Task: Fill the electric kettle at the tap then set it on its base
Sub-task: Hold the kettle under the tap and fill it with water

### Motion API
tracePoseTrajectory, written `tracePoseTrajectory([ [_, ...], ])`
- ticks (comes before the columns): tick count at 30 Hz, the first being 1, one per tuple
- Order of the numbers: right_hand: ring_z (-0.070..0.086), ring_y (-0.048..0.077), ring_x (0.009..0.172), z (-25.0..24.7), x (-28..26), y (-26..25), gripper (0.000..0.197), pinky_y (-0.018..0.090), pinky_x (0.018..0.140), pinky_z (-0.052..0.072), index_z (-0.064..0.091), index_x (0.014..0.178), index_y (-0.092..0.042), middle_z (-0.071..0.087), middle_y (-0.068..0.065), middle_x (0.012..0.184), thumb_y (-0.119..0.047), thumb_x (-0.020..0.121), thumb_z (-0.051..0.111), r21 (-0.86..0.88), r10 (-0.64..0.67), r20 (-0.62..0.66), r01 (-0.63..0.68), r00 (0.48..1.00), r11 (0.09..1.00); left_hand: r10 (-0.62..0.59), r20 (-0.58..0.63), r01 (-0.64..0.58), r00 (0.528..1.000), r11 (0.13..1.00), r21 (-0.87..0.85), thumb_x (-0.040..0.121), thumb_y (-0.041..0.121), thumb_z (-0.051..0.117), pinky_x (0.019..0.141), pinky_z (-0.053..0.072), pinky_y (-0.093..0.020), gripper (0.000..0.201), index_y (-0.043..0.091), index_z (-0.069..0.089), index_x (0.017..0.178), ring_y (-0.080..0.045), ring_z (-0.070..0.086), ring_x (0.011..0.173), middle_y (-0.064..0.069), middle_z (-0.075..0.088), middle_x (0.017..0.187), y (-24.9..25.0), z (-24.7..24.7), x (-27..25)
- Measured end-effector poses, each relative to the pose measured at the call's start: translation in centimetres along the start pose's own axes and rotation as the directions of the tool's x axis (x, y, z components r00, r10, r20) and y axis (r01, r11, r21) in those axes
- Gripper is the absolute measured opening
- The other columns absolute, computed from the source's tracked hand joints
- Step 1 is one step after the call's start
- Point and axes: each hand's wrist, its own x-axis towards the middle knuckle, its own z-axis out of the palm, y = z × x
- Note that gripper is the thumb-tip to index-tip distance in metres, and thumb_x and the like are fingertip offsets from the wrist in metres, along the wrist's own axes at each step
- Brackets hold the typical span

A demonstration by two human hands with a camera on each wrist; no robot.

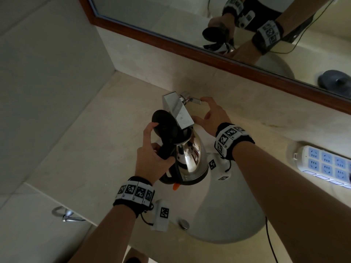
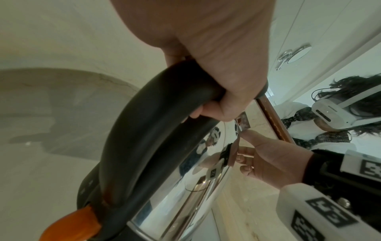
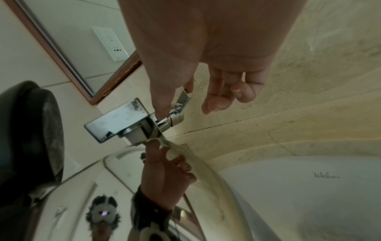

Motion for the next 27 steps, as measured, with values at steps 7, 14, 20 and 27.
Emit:
tracePoseTrajectory([
  [7, 0.063, 0.029, 0.101, -0.05, 0.24, 0.31, 0.073, 0.038, 0.088, 0.052, 0.035, 0.141, -0.039, 0.063, 0.012, 0.114, -0.051, 0.08, 0.074, -0.004, -0.009, 0.007, 0.009, 1.0, 1.0, -0.003, -0.012, 0.004, 1.0, 1.0, 0.02, 0.071, 0.001, 0.081, 0.056, 0.058, -0.018, 0.103, 0.043, 0.027, 0.148, -0.012, 0.064, 0.05, -0.005, 0.066, 0.057, 0.07, 0.1, -0.29],
  [14, 0.062, 0.028, 0.1, -0.29, 0.19, 0.32, 0.069, 0.037, 0.087, 0.051, 0.037, 0.141, -0.038, 0.061, 0.012, 0.116, -0.045, 0.083, 0.073, 0.005, -0.021, 0.011, 0.021, 1.0, 1.0, -0.006, -0.027, 0.008, 1.0, 0.998, 0.07, 0.071, 0.005, 0.084, 0.066, 0.064, -0.033, 0.105, 0.044, 0.026, 0.149, -0.01, 0.065, 0.052, 0.0, 0.067, 0.057, 0.29, 0.29, -0.63],
  [20, 0.06, 0.023, 0.09, -0.28, 0.09, 0.3, 0.069, 0.034, 0.084, 0.049, 0.037, 0.142, -0.036, 0.059, 0.011, 0.113, -0.042, 0.084, 0.073, 0.017, -0.037, 0.008, 0.037, 0.999, 0.999, 0.038, -0.047, -0.032, 0.998, 0.994, 0.107, 0.07, 0.011, 0.083, 0.063, 0.064, -0.039, 0.101, 0.043, 0.027, 0.147, -0.012, 0.064, 0.049, 0.0, 0.065, 0.055, 0.55, 0.4, -0.61],
  [27, 0.058, 0.02, 0.085, -0.24, 0.24, 0.51, 0.067, 0.034, 0.082, 0.049, 0.038, 0.142, -0.036, 0.055, 0.006, 0.104, -0.041, 0.084, 0.073, 0.021, -0.045, 0.002, 0.045, 0.999, 0.999, 0.049, -0.052, -0.045, 0.997, 0.995, 0.092, 0.071, 0.008, 0.083, 0.058, 0.06, -0.024, 0.101, 0.042, 0.027, 0.149, -0.01, 0.064, 0.051, 0.0, 0.064, 0.054, 0.37, 0.62, -0.78],
])
